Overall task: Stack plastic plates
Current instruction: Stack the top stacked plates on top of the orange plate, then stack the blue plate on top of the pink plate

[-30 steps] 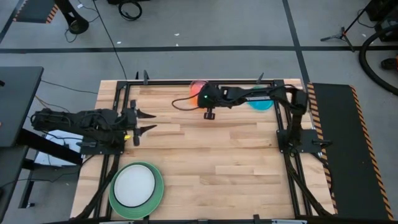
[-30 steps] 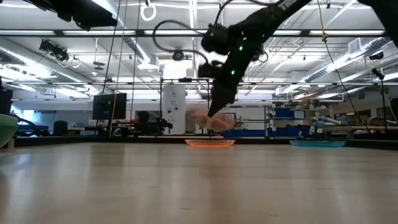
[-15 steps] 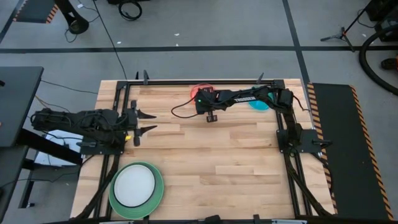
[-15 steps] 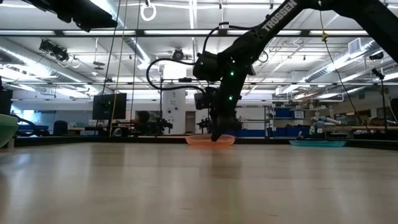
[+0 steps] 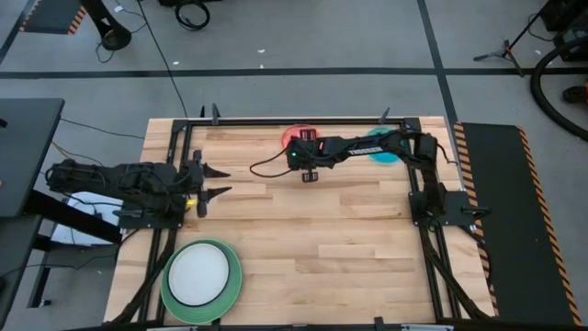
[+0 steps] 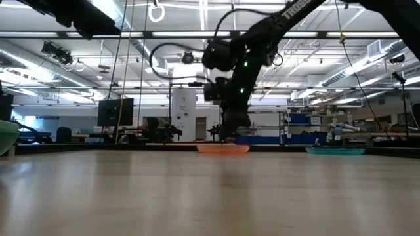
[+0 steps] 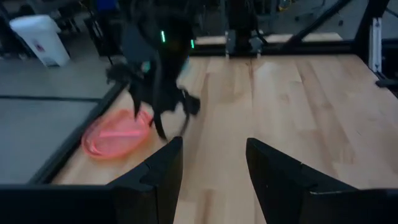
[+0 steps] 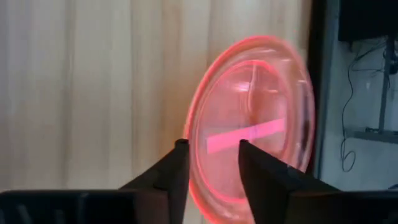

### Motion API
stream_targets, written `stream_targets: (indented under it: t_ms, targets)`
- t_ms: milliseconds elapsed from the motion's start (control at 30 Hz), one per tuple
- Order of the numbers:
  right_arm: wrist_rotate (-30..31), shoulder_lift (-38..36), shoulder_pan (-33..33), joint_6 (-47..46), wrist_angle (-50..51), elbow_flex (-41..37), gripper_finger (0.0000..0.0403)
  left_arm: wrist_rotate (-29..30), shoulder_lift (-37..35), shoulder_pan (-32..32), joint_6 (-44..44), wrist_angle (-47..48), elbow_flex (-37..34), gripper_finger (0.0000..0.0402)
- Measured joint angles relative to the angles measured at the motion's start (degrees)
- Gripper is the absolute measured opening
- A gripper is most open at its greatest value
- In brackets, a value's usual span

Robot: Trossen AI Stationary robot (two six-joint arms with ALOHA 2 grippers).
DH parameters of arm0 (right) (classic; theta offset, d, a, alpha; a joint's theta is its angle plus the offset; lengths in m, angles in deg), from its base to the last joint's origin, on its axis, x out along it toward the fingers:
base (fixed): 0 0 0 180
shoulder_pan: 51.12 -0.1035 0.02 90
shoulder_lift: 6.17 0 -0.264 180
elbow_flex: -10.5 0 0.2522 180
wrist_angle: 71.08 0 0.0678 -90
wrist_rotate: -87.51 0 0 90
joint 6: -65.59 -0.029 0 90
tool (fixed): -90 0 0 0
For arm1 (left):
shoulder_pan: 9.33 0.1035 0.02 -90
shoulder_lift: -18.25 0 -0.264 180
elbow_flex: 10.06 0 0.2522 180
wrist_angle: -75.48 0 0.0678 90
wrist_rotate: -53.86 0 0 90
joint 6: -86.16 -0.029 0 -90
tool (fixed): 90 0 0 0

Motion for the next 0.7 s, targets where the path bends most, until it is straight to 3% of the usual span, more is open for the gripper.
stream_targets:
  t_ms: [167, 367, 700]
  targets:
    - [0.13, -6.46, -0.54, -8.04, 10.2, 0.0, 0.0186, 0.01, 0.0, -2.7, 3.8, 3.5, 0.0, 0.0182]
    - [-0.29, -15.05, 2.76, -20.08, 25.92, -1.85, 0.0191, -0.02, 0.0, -7.84, 7.6, 4.22, 0.0, 0.0182]
    - [2.07, -28.66, 11.6, -34.81, 20.87, -23.46, 0.019, 3.25, 0.0, -12.21, 5.39, 4.38, 0.0, 0.0182]
